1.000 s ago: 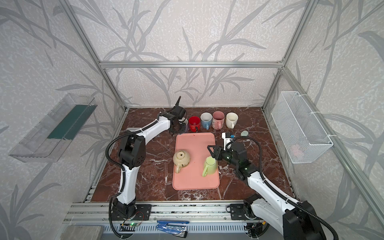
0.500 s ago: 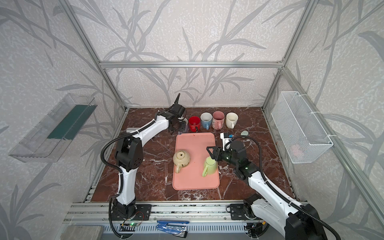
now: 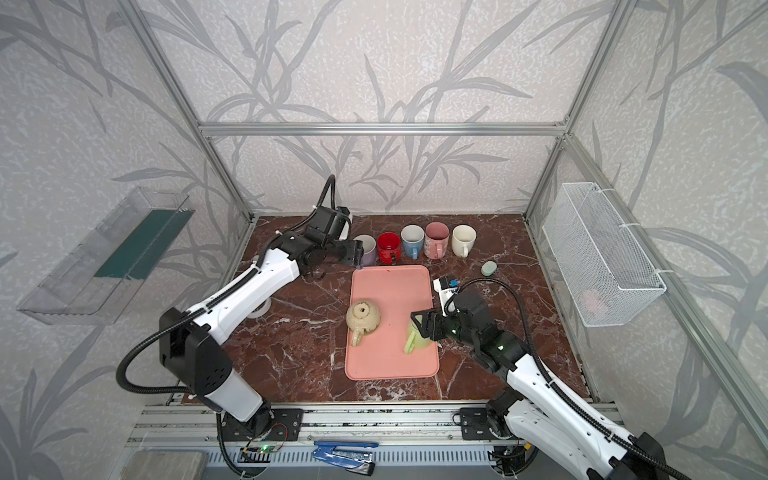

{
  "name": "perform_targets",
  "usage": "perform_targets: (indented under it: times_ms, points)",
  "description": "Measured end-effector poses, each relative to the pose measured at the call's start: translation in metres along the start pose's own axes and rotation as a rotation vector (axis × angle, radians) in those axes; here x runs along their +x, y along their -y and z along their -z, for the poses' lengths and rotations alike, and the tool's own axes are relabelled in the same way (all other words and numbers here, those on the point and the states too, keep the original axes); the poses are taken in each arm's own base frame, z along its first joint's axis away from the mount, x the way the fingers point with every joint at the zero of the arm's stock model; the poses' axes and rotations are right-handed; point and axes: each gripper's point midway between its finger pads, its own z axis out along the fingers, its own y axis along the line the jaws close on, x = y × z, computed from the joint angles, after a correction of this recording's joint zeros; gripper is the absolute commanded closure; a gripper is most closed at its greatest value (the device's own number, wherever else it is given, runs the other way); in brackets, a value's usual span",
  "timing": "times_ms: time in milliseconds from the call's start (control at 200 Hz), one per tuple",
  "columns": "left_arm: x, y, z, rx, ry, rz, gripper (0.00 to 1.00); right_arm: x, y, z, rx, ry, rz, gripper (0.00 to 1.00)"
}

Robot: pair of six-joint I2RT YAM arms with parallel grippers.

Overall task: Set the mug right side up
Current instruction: 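Withdraw the left gripper while the right gripper moves over the pale green mug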

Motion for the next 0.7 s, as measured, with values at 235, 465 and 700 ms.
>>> perform_targets:
  times_ms: [235, 465, 700]
  points:
    - [0.016, -0.005, 0.048, 0.045, 0.067, 0.024, 0.01, 0.020, 0.007, 0.008, 0.061, -0.050, -0.016, 0.23]
    - [0.033, -0.012, 0.082, 0.075, 0.115, 0.027, 0.01, 0.039, 0.018, 0.001, 0.091, -0.096, -0.084, 0.21]
    - [0.056, -0.021, 0.094, 0.076, 0.116, 0.025, 0.01, 0.057, 0.024, -0.016, 0.107, -0.167, -0.159, 0.21]
